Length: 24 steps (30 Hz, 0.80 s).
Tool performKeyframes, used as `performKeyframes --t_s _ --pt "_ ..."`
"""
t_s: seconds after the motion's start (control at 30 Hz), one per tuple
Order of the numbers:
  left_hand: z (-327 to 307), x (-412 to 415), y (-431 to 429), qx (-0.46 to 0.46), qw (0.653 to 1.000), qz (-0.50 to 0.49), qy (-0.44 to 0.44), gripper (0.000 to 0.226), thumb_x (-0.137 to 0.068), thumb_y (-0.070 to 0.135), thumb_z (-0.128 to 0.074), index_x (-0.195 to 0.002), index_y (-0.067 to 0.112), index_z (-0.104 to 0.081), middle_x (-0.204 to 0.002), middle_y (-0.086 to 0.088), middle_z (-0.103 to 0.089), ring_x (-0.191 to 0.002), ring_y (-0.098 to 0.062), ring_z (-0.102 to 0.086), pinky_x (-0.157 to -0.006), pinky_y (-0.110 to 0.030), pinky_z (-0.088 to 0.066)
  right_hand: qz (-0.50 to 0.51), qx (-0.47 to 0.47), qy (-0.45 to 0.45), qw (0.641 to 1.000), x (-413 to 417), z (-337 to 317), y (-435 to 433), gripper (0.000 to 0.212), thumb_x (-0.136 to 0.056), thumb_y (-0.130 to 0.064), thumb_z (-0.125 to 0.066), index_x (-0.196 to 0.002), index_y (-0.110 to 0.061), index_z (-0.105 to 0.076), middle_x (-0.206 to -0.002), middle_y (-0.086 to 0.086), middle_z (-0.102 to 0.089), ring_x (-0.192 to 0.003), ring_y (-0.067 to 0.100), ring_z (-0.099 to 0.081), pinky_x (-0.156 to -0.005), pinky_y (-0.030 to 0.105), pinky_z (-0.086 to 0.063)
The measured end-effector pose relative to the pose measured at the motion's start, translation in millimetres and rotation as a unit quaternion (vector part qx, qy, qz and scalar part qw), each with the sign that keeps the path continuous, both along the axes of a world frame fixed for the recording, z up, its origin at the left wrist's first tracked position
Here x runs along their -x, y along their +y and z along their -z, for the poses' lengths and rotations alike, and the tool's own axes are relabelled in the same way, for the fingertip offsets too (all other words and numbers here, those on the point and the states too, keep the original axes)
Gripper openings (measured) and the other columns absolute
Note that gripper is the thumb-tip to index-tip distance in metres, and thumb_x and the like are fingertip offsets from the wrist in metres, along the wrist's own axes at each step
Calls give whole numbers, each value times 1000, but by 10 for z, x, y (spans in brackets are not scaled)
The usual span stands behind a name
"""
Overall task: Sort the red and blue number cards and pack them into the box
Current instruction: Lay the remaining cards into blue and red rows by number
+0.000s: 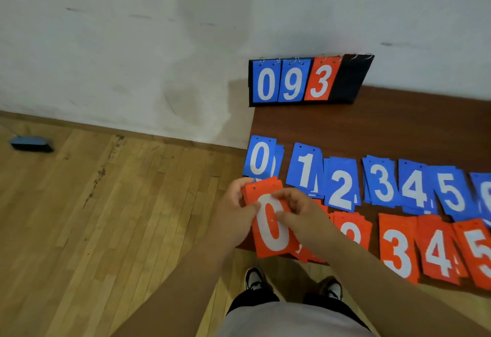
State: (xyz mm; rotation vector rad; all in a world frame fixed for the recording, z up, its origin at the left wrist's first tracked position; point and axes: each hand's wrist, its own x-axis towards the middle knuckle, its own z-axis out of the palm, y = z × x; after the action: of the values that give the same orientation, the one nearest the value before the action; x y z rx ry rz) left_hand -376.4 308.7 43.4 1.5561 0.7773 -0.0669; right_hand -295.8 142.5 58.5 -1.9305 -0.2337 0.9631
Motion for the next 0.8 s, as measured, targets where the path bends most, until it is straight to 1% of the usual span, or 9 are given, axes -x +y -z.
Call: performKeyframes --t_s 0.1,0.23,0.37,0.43,0.47,0.53,0.6,0.7,0.8 --pt "-30 -165 -113 -1 999 46 -13 46 -93 21 -67 -113 59 -52 -120 13 -66 -106 -12 -69 -86 -42 -62 22 9 -15 1000 -47 -54 -99 30 -98 -24 -65 -115 -47 -57 -124 -13 -58 -108 12 -61 -81 27 -60" --pt "-47 -315 -303 5 997 77 -16 42 -98 20 -64 -115 57 -51 -118 15 -66 -105 -10 -68 -87 -39 -62 67 11 -1 998 -99 -50 -296 29 -97 -25 -66 -112 -49 -59 -124 -11 -61 -110 16 -63 -87 38 -62" --pt "32 -421 -508 -47 996 70 25 53 -99 22 -65 -145 36 -44 -105 5 -68 -98 -12 -68 -81 -31 -59 109 55 -18 992 -231 -11 -573 30 -99 -23 -64 -115 -47 -57 -125 -12 -55 -111 17 -59 -76 30 -61" --pt "125 -448 -623 -97 989 77 83 66 -97 27 -68 -153 32 -33 -112 4 -62 -99 -10 -62 -72 -23 -51 151 77 -41 985 -309 22 -776 30 -101 -22 -60 -119 -45 -55 -125 -11 -52 -104 14 -56 -66 21 -55" --pt "186 -452 -700 -108 984 82 113 73 -95 30 -70 -155 31 -28 -122 2 -59 -106 -11 -60 -76 -24 -52 165 86 -53 981 -349 53 -893 28 -102 -22 -59 -120 -43 -55 -125 -10 -53 -101 12 -57 -63 19 -54" --pt "337 -441 -891 -137 973 100 157 86 -89 39 -76 -156 31 -23 -141 -2 -48 -128 -19 -53 -96 -39 -55 178 105 -71 976 -406 115 -1110 27 -102 -22 -59 -120 -41 -56 -124 -9 -57 -97 11 -60 -62 19 -54" --pt "485 -445 -1111 -186 957 126 185 89 -85 45 -78 -154 32 -23 -144 -2 -43 -136 -24 -45 -106 -46 -49 172 127 -76 974 -452 175 -1304 28 -100 -21 -60 -118 -41 -56 -119 -9 -59 -95 12 -62 -63 23 -57" --pt "587 -497 -1403 -273 928 141 209 94 -83 48 -78 -152 32 -16 -142 -1 -39 -134 -26 -39 -105 -45 -45 148 140 -70 976 -519 241 -1550 28 -99 -18 -61 -115 -40 -56 -109 -13 -61 -87 9 -62 -62 25 -57" --pt "625 -550 -1604 -330 898 147 251 105 -83 48 -77 -155 30 -3 -147 -6 -30 -135 -30 -35 -104 -45 -44 114 144 -69 981 -578 309 -1751 28 -99 -18 -62 -118 -38 -58 -115 -11 -60 -91 8 -61 -63 19 -51"
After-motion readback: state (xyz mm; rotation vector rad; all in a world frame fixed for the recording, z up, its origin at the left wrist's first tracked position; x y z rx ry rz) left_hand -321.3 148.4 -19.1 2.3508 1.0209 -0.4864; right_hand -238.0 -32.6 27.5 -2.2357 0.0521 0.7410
